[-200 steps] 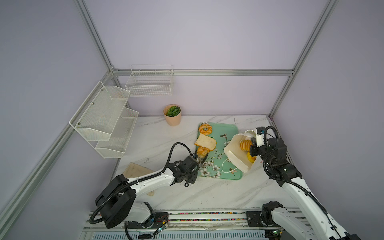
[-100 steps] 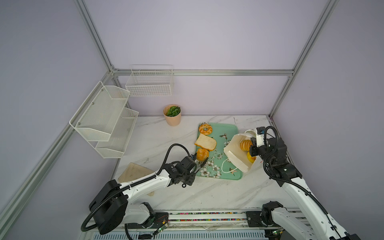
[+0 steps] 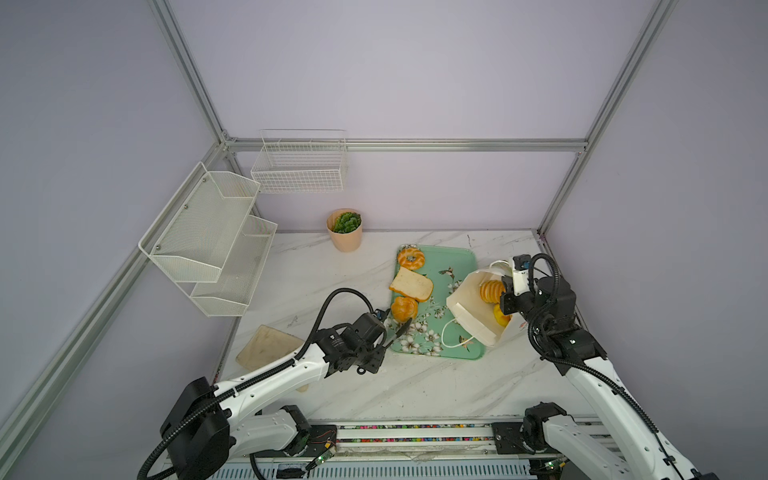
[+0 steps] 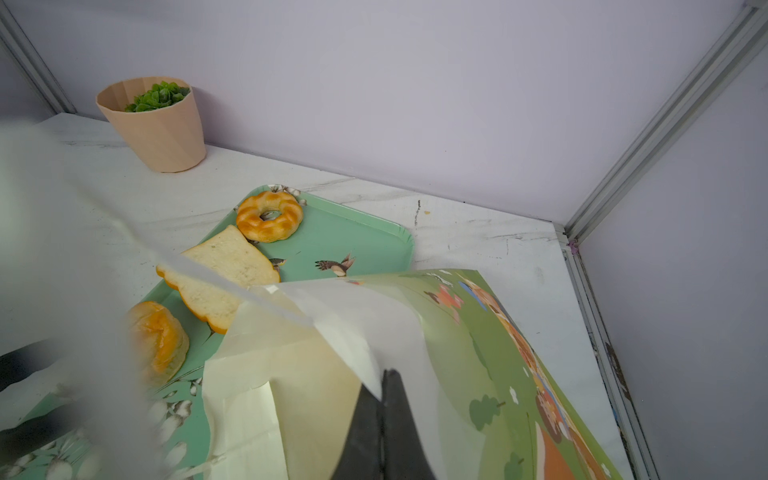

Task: Take the fake bread out of the paper bag
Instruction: 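Reach the left gripper's tongs back into the bag opening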

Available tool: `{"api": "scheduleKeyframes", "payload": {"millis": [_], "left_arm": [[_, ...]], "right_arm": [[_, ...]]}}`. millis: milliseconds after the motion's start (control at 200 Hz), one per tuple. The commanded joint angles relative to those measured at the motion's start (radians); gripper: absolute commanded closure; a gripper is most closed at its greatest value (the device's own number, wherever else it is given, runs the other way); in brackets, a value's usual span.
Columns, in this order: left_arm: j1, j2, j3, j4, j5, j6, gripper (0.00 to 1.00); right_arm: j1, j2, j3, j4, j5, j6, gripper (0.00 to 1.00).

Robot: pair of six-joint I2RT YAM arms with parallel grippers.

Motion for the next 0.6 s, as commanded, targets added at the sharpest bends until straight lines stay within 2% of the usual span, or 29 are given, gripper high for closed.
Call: {"api": "scheduleKeyframes", "payload": {"millis": [0, 260, 410, 595], "left_arm": [[0.004, -0.045, 0.134, -0.019, -0.012, 0.035, 0.57], [-0.006, -0.065, 0.294, -0.06, 0.079, 0.082, 0.63], [-0.08, -0.007, 0.413, -0.059, 0.11, 0.113, 0.72], [-0.179, 0.09, 0.508, -0.048, 0.106, 0.219, 0.84]], "right_arm": [[0.0, -0.022, 0.009, -0.016, -0.034, -0.025, 1.0], [0.001, -0.054, 0.009, -0.038, -0.115, -0.089, 1.0], [0.001, -0.063, 0.011, -0.062, -0.126, -0.121, 1.0], [-0.001, -0.07, 0.011, -0.072, -0.151, -0.127, 1.0]]}}
